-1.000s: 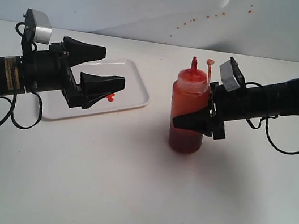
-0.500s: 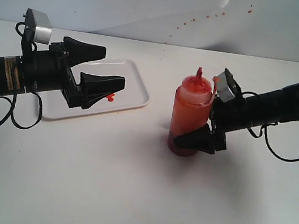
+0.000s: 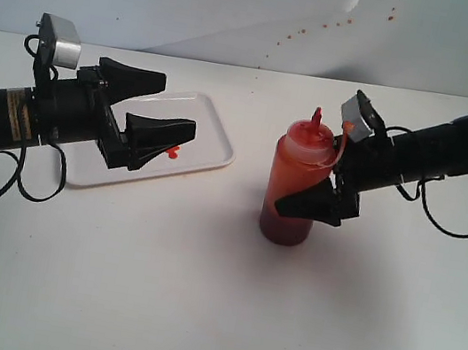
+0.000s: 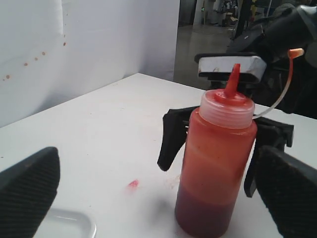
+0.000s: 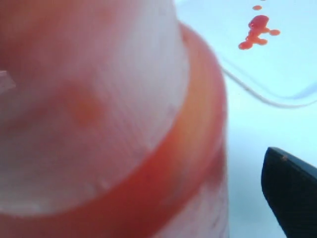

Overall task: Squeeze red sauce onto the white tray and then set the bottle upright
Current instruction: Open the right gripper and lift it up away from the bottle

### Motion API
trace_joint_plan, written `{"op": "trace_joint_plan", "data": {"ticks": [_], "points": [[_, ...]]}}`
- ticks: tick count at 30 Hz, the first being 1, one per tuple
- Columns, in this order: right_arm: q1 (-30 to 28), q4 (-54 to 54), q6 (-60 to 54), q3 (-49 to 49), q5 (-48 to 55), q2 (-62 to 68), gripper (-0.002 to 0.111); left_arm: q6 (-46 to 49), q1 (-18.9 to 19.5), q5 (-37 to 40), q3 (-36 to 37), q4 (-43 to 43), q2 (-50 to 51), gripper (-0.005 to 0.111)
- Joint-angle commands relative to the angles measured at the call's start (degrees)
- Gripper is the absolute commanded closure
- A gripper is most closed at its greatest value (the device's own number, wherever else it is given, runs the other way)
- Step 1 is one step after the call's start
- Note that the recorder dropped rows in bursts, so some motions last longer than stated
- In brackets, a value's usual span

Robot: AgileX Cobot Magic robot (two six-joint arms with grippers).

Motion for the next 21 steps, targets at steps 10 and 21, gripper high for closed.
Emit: {"op": "trace_joint_plan", "data": {"ticks": [10, 21], "points": [[0.05, -2.28, 10.67, 0.14, 0.38, -7.77, 0.003, 0.4, 0.1, -0.48, -0.28, -0.82, -0.34, 0.002], [0.05, -6.73, 19.1, 0.14, 0.38, -11.64, 0.003, 0.4, 0.1, -0.48, -0.28, -0.82, -0.34, 0.002]]}}
